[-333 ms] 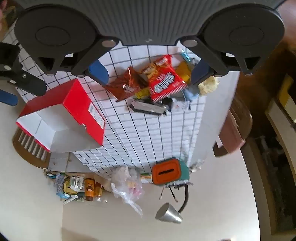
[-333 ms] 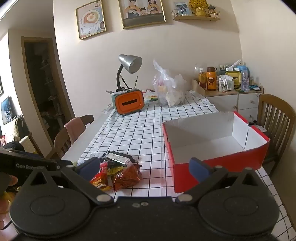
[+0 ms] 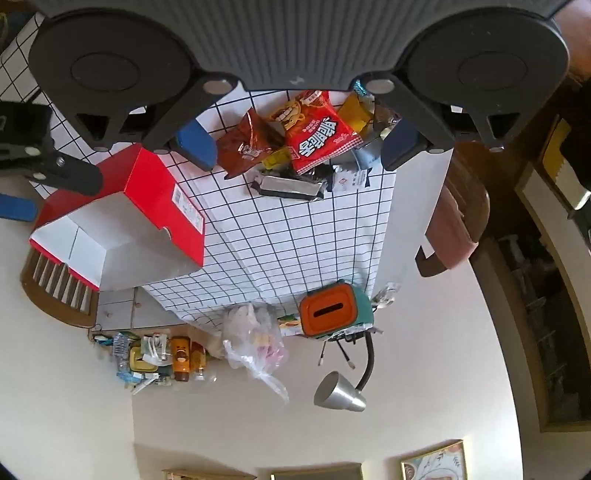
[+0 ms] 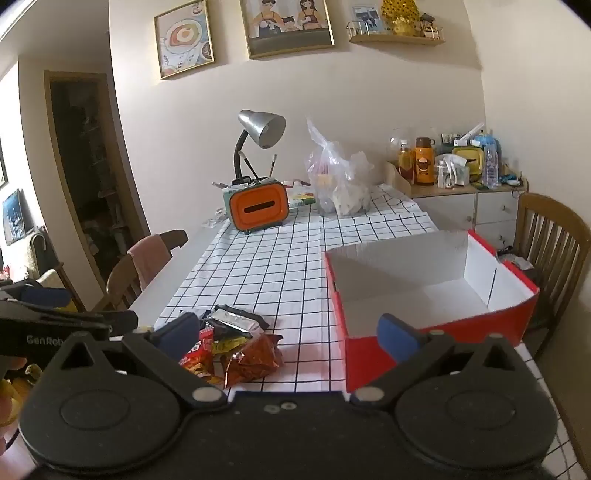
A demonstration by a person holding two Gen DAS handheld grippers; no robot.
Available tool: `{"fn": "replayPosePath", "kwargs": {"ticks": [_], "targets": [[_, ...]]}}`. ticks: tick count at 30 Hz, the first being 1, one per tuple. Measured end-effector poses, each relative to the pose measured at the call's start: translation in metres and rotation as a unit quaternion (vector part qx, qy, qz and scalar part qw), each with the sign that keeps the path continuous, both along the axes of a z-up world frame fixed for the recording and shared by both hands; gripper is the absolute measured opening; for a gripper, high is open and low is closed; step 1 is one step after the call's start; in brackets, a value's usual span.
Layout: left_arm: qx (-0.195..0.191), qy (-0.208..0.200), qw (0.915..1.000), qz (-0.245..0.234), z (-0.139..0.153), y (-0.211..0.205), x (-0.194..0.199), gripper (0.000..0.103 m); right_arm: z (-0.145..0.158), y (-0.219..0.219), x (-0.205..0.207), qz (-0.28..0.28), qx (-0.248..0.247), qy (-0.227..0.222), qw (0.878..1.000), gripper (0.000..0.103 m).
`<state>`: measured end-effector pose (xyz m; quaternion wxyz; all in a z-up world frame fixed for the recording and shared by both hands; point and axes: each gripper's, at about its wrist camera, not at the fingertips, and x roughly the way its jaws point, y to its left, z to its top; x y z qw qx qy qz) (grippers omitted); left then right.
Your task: Organize snacks
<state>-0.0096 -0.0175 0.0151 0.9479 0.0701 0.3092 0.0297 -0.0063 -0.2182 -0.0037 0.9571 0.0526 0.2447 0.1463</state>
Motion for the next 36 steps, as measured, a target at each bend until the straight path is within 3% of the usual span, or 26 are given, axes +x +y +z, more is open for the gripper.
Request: {"fn": "replayPosePath", "kwargs": {"ticks": [36], "targets": [[-0.042,0.029,0.9987,-0.007,-0.008,0.009,0.004,0.096,-0.006,0.008,0.002,0.005,-0.024,0.022,0.999,0.103]]}}
